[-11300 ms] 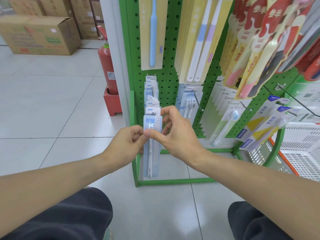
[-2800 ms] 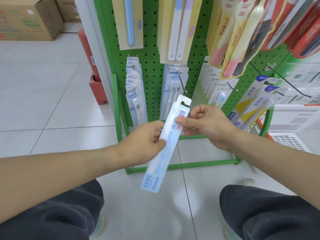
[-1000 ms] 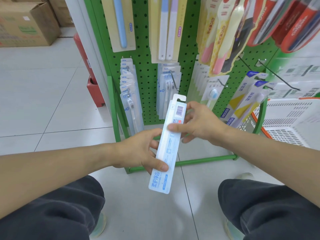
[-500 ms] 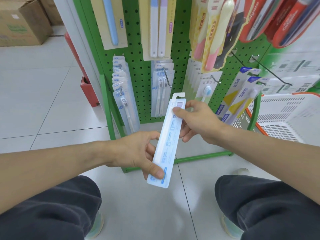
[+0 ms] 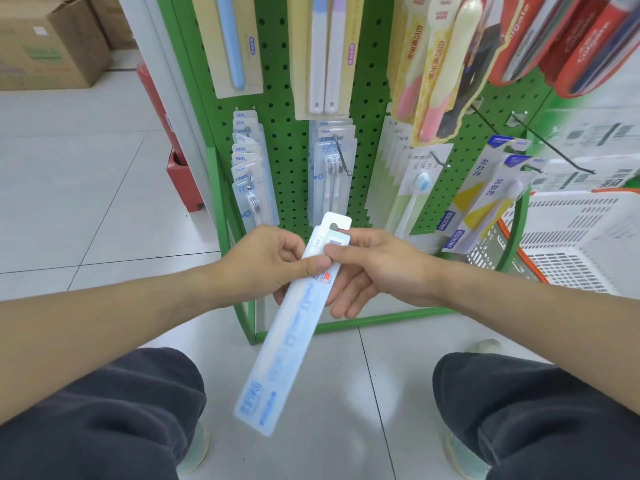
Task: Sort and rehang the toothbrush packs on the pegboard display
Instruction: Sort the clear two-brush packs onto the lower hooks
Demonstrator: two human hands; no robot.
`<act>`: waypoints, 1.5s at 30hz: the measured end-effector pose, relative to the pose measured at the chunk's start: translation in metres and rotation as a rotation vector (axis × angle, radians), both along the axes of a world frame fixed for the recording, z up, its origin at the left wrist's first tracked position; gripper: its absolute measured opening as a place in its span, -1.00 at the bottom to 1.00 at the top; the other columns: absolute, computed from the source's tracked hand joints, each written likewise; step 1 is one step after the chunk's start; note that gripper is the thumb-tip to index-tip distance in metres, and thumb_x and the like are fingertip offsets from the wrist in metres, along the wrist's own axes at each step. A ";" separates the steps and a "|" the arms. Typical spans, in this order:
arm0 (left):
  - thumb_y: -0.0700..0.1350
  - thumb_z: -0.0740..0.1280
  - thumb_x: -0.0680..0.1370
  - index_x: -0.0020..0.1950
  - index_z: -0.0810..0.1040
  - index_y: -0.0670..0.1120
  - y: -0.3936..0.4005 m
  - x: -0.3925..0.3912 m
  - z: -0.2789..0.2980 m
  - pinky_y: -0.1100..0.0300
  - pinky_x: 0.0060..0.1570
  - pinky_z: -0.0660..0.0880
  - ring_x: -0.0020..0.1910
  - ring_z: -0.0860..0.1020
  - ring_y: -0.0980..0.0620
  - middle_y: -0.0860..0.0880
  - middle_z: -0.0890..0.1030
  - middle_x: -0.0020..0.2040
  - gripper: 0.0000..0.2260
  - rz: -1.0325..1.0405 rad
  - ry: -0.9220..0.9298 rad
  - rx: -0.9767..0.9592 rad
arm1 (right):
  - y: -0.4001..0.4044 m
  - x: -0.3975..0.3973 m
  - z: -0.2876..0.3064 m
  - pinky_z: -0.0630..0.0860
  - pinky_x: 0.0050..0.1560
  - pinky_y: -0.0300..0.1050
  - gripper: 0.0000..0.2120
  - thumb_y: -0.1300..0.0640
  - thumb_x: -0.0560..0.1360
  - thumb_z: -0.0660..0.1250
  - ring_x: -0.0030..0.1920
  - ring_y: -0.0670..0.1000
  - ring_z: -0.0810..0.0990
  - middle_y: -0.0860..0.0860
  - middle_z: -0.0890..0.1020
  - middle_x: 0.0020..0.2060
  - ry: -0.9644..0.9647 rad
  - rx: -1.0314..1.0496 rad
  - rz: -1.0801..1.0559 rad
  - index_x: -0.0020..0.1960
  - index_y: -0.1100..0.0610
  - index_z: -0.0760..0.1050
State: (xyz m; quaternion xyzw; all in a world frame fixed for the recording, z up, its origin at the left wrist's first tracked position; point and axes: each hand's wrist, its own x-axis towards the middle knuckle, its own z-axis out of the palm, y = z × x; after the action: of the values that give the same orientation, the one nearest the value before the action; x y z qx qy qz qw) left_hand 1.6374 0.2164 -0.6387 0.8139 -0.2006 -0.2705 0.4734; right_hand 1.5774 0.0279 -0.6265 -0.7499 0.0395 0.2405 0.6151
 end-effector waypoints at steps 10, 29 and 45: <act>0.18 0.27 0.61 0.53 0.17 -0.04 -0.004 -0.008 -0.004 -0.02 0.06 0.51 0.09 0.53 -0.06 0.01 0.51 0.19 -0.41 -0.301 -0.583 0.460 | 0.001 0.009 0.004 0.68 0.07 0.07 -0.85 0.34 0.63 0.26 -0.04 0.21 0.74 0.27 0.73 -0.04 0.014 0.143 -0.078 0.15 0.26 0.55; -0.37 0.31 0.61 0.18 0.64 0.00 0.035 0.007 0.011 0.04 0.04 0.66 0.01 0.72 0.02 -0.01 0.74 0.03 -0.69 0.185 -0.121 -0.237 | 0.037 0.043 -0.006 0.68 -0.22 0.08 -0.66 0.08 0.38 0.62 -0.24 -0.12 0.60 -0.03 0.66 -0.22 -0.502 -0.082 -0.214 0.05 0.14 0.59; -0.13 0.29 0.66 0.08 0.61 -0.16 0.053 0.018 0.007 -0.10 0.04 0.66 -0.05 0.71 -0.13 -0.11 0.74 -0.09 -0.86 0.376 -0.135 -0.224 | 0.064 0.064 -0.020 0.57 -0.35 -0.16 -0.69 0.00 0.38 0.62 -0.26 -0.11 0.60 -0.10 0.65 -0.23 -0.469 -0.091 -0.286 0.00 0.08 0.59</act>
State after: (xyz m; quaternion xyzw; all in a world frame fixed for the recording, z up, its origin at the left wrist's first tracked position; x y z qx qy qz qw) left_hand 1.6557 0.2697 -0.6320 0.7957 -0.1052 -0.0985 0.5883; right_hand 1.6415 0.0921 -0.6466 -0.7986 0.0123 -0.0309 0.6010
